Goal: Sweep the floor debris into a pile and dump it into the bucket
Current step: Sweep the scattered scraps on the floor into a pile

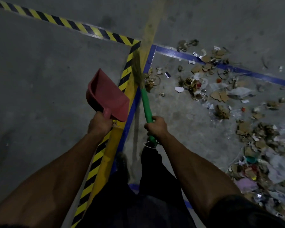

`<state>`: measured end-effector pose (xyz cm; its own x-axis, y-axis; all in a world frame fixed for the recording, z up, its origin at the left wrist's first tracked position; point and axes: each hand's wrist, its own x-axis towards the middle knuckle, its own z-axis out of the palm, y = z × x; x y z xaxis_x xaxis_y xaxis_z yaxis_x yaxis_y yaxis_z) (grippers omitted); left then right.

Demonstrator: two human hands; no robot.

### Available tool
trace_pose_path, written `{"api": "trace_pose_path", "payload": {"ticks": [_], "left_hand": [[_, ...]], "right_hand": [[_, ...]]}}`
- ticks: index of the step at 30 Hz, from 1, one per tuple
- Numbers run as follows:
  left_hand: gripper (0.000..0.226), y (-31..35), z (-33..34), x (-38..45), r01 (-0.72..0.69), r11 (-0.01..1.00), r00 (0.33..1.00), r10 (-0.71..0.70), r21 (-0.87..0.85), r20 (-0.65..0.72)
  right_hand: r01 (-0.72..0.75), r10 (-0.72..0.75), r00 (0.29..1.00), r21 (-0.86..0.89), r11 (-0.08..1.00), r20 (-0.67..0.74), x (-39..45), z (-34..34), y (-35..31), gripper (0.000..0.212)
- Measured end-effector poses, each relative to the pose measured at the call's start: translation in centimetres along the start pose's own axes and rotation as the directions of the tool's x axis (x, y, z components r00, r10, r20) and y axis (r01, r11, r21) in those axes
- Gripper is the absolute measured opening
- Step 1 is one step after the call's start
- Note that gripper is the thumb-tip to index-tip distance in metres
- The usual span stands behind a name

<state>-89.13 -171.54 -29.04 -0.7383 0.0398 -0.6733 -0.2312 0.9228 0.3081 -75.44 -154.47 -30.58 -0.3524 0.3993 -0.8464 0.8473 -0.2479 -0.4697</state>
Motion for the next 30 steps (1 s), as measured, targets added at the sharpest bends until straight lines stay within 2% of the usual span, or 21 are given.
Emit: {"api": "trace_pose_path", "payload": {"ticks": [4, 5, 8, 14, 17, 20, 22, 26, 28, 30], "left_hand": [[0.023, 0.7, 0.3, 1.5, -0.035, 0.999, 0.999, 0.035, 0.02, 0.013], [0.023, 0.9, 0.4, 1.7, -0.042, 0.999, 0.999, 0.042, 0.023, 0.018], [0.019, 1.1, 0.5, 2.4, -0.063, 0.997, 0.998, 0.061, 0.048, 0.028], [0.02, 1.8, 0.7, 3.3, -0.098, 0.994, 0.995, 0.097, 0.047, 0.033], [0.028, 2.0, 0.5, 3.7, -0.12, 0.992, 0.992, 0.118, 0.026, 0.049], [0.033, 2.1, 0.2, 4.1, -0.114, 0.993, 0.992, 0.112, 0.038, 0.052], [0.03, 2.2, 0.1, 4.1, -0.113, 0.992, 0.992, 0.111, 0.047, 0.058], [0.027, 2.0, -0.4, 4.1, -0.109, 0.991, 0.993, 0.105, 0.078, 0.048], [0.027, 1.6, -0.6, 4.2, -0.098, 0.992, 0.995, 0.095, 0.084, 0.04], [0.022, 1.2, -0.7, 4.3, -0.093, 0.993, 0.995, 0.09, 0.079, 0.039]], "right_hand": [[-0.08, 0.095, 0.994, 0.216, 0.973, -0.059, 4.4, 0.6, 1.0, 0.056], [-0.106, 0.128, 0.99, 0.291, 0.951, -0.06, 4.7, 0.4, 1.0, 0.05], [-0.147, 0.224, 0.969, 0.488, 0.86, -0.102, 3.8, -0.9, -0.5, 0.009], [-0.097, 0.32, 0.924, 0.681, 0.726, -0.21, 3.5, -2.9, -0.3, 0.013], [-0.071, 0.336, 0.898, 0.662, 0.746, -0.283, 2.2, -2.5, 0.1, 0.017], [-0.029, 0.264, 0.905, 0.573, 0.819, -0.333, 0.1, -0.5, 0.7, 0.044], [-0.003, 0.205, 0.93, 0.552, 0.834, -0.305, -1.7, 0.8, 0.7, 0.051], [0.041, 0.064, 0.968, 0.408, 0.912, -0.242, -2.8, 2.5, 0.0, 0.04], [0.053, 0.005, 0.979, 0.281, 0.958, -0.202, -2.2, 3.0, -0.5, 0.051], [0.039, -0.009, 0.991, 0.228, 0.973, -0.131, -1.2, 3.2, -1.3, 0.06]]}}
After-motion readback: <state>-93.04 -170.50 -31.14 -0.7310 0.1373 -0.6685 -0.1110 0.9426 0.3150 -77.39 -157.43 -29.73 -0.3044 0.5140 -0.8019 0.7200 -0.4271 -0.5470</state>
